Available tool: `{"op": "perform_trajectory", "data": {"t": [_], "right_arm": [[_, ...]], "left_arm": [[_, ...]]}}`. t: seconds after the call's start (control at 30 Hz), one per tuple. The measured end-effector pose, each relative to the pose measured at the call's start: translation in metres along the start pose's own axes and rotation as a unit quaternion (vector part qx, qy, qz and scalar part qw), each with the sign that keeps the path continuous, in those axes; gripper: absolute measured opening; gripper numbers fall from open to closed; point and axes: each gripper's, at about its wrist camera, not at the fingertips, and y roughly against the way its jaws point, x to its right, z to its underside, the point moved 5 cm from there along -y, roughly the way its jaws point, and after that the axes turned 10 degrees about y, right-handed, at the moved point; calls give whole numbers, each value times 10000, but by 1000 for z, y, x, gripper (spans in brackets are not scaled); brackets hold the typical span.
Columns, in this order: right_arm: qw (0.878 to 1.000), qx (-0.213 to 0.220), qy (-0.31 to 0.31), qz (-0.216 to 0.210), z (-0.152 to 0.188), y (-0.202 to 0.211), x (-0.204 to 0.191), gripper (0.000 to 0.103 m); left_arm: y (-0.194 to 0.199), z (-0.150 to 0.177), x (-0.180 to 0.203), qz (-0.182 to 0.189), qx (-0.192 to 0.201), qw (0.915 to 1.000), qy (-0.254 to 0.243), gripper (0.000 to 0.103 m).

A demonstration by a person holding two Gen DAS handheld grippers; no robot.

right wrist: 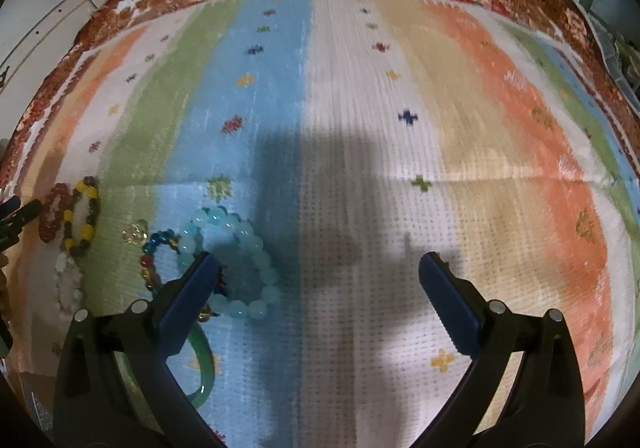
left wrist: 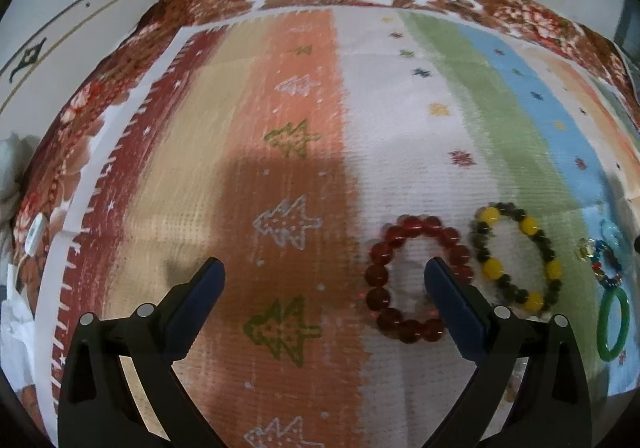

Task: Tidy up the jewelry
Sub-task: 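Lower the left tool over the red bead bracelet while the right tool lowers over the aqua bracelet, then close the left tool on the red bracelet while the right tool closes on the aqua bracelet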

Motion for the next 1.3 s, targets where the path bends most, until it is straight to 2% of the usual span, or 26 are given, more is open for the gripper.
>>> {"op": "perform_trajectory", "data": {"t": [0.23, 0.8, 0.9, 1.0, 1.07, 1.1, 1.17, 1.27, 1.3], "right_arm": [[9998, -192, 10, 66, 4, -13, 0, 99], [9991, -359, 83, 204, 7, -26, 0, 99], [9988, -422, 95, 248, 8, -27, -1, 94], [9987, -421, 81, 274, 8, -25, 0, 83], [9989, -397, 137, 215, 7, -24, -1, 73], [9990, -373, 174, 179, 6, -23, -3, 66], [9988, -350, 294, 151, 6, -21, -9, 57], [9985, -328, 423, 113, 6, -21, -14, 49], [9985, -326, 434, 66, 6, -21, -15, 43]], "left_arm": [[-16, 6, -10, -209, -316, 9993, 9, 98], [-21, 10, -8, -176, -392, 9991, -40, 98], [-24, 9, -6, -111, -389, 9991, -129, 98], [-22, 9, -2, 1, -376, 9990, -222, 86], [-18, 10, 5, 47, -359, 9987, -348, 69], [-16, 11, 10, 54, -352, 9984, -437, 65], [-15, 13, 18, 103, -364, 9975, -597, 44], [-13, 17, 27, 171, -387, 9965, -725, 27], [-13, 18, 29, 208, -402, 9963, -736, 24]]}}
